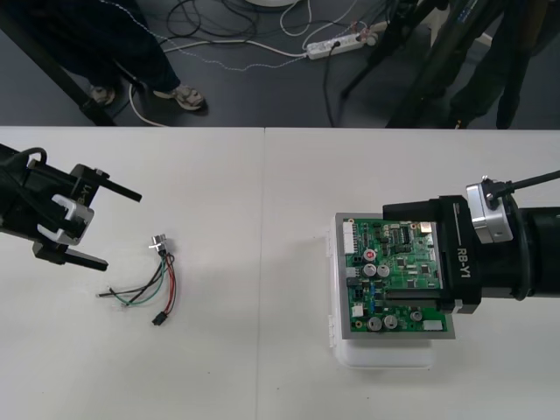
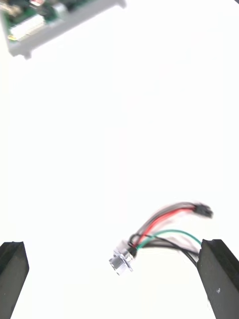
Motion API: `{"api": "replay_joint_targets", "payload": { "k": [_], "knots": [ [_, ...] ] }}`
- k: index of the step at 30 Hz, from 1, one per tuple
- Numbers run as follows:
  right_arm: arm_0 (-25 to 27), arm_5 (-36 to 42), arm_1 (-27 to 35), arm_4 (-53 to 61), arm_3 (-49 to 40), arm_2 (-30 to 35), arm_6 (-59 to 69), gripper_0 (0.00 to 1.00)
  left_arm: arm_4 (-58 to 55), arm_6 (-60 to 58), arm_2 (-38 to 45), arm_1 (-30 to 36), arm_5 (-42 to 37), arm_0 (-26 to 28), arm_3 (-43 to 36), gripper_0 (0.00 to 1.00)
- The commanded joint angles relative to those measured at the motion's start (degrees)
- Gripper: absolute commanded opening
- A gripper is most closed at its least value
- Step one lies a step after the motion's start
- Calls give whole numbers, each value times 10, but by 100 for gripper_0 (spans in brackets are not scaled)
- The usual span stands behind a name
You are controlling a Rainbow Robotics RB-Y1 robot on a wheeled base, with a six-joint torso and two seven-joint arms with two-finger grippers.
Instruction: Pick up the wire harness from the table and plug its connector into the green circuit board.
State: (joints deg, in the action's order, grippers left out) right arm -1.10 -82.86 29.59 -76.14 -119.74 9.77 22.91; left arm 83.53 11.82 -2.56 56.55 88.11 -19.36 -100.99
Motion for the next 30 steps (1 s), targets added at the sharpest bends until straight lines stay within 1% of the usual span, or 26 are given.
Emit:
{"api": "replay_joint_targets", "payload": {
  "k": [1, 5, 9, 12, 15, 16, 18, 23, 30],
  "knots": [
    [21, 11, -31, 7, -18, -21, -44, 100, 29, 107, -41, 53, -19, -41, -17, 100],
    [32, 35, -34, 8, -18, -52, -60, 100, 69, 162, -60, 69, -58, -45, -41, 100],
    [38, 65, -36, 8, -18, -80, -106, 100, 110, 204, -73, 72, -91, -44, -68, 100],
    [51, 94, -36, 8, -18, -103, -128, 100, 143, 231, -93, 73, -129, -42, -84, 100],
    [63, 124, -38, 8, -17, -129, -147, 100, 177, 260, -126, 80, -189, -39, -97, 100],
    [65, 126, -39, 7, -17, -133, -148, 100, 183, 266, -132, 82, -199, -39, -100, 100],
    [70, 133, -43, 8, -18, -147, -147, 100, 211, 283, -159, 93, -244, -39, -111, 100],
    [76, 132, -55, 7, -13, -155, -148, 100, 265, 292, -215, 105, -321, -39, -124, 100],
    [75, 132, -64, 9, 12, -173, -156, 100, 351, 309, -274, 107, -384, -39, -149, 100]
  ]
}}
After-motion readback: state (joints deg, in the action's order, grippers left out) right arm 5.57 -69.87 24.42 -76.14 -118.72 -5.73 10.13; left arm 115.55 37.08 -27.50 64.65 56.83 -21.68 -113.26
